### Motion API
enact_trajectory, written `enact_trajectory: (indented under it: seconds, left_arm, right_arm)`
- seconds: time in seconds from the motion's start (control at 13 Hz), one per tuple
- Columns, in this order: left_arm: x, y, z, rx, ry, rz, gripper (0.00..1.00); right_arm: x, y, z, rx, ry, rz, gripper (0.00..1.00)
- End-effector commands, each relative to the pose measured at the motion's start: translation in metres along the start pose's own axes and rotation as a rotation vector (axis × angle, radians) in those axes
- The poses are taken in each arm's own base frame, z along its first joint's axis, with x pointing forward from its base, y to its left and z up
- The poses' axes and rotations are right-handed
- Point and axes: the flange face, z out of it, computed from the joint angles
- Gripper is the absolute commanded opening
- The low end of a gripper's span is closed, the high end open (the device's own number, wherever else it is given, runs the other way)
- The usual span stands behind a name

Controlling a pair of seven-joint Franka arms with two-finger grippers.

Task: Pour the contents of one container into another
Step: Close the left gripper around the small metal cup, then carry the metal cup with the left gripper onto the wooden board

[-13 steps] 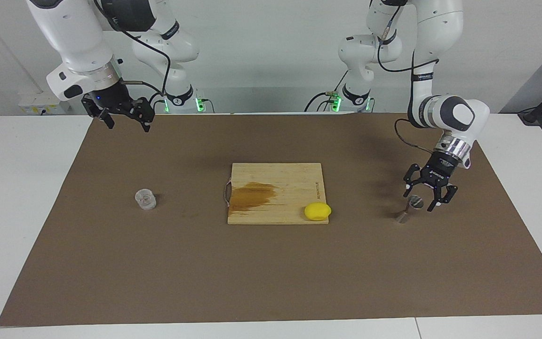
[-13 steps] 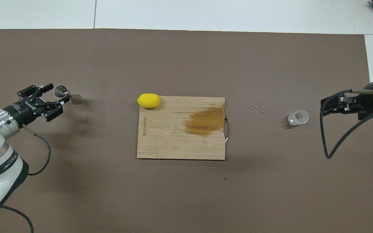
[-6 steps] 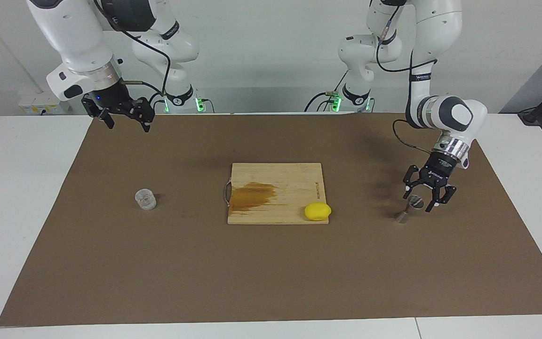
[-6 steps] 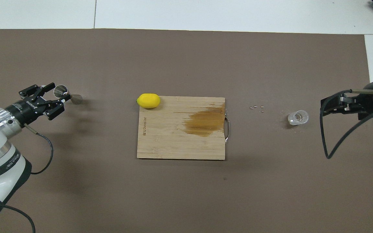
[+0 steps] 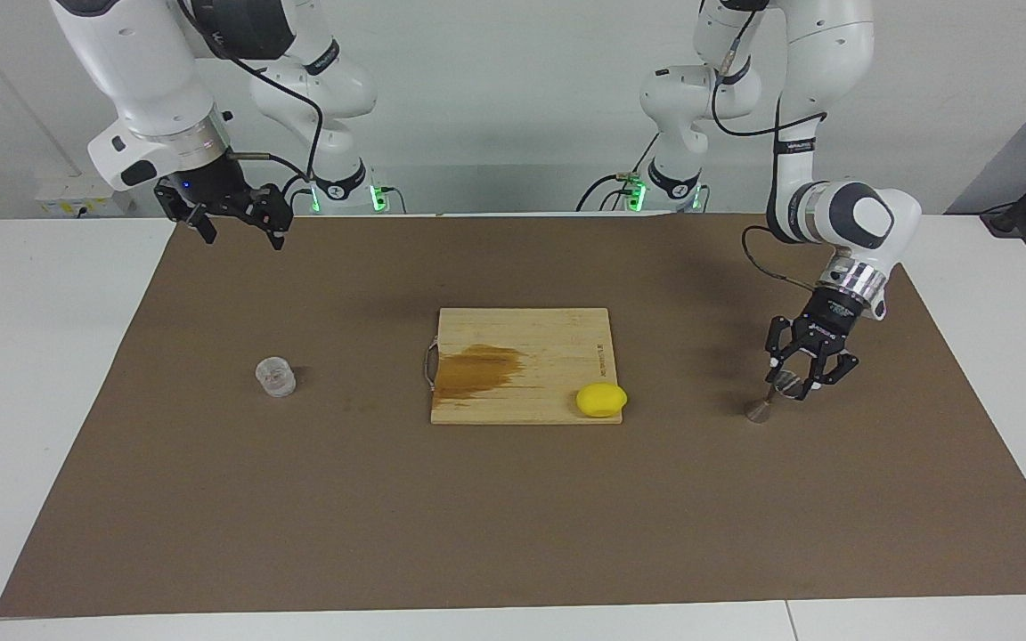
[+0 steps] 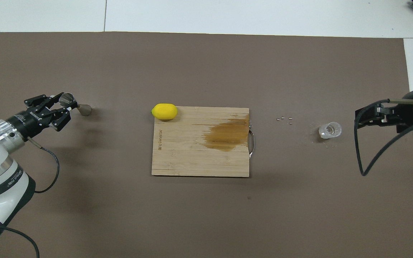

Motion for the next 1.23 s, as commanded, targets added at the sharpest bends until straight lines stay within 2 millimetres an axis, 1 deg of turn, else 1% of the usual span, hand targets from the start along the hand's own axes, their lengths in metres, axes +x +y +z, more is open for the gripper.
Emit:
enact_trajectory:
  seconds: [0.0,0.15,0.31,0.38,0.46,0.62,0.77,0.85,0.92,1.0,1.08,1.15]
  left_arm:
    - [-0.02,-0.016,0.011,0.07,-0.061,0.03,0.0]
    - [-0.062,-0.043,0.022,0.126,-0.083,0.122,0.0]
    - [-0.093,-0.081,0.039,0.192,-0.087,0.203,0.0]
    - [-0.105,-0.096,0.047,0.218,-0.092,0.191,0.0]
    - [-0.118,-0.115,0.054,0.249,-0.095,0.178,0.0]
    - [-0.138,-0.164,0.08,0.281,-0.078,0.229,0.0]
    - [-0.147,-0.216,0.107,0.248,-0.052,0.209,0.0]
    - [-0.138,-0.244,0.123,0.234,-0.037,0.174,0.0]
    - [-0.137,-0.272,0.135,0.218,-0.023,0.169,0.0]
    - [-0.142,-0.291,0.147,0.189,-0.011,0.191,0.0]
    - [-0.143,-0.311,0.162,0.193,-0.002,0.204,0.0]
    - [-0.143,-0.322,0.175,0.205,-0.001,0.206,0.0]
  right_arm:
    - [-0.004,0.003,0.001,0.004,-0.004,0.01,1.0]
    - [-0.004,0.003,0.001,0.004,-0.004,0.01,1.0]
    - [-0.004,0.003,0.001,0.004,-0.004,0.01,1.0]
    - [-0.004,0.003,0.001,0.004,-0.004,0.01,1.0]
    - [-0.004,0.003,0.001,0.004,-0.004,0.01,1.0]
    - [-0.004,0.003,0.001,0.004,-0.004,0.01,1.0]
    - [-0.004,0.003,0.001,0.004,-0.004,0.01,1.0]
    - [-0.004,0.002,0.001,0.004,-0.004,0.009,1.0]
    - [-0.004,0.003,0.001,0.004,-0.004,0.01,1.0]
    - [-0.004,0.003,0.001,0.004,-0.004,0.01,1.0]
    - [-0.004,0.003,0.001,0.004,-0.004,0.01,1.0]
    - [-0.003,0.004,0.001,0.005,-0.004,0.012,1.0]
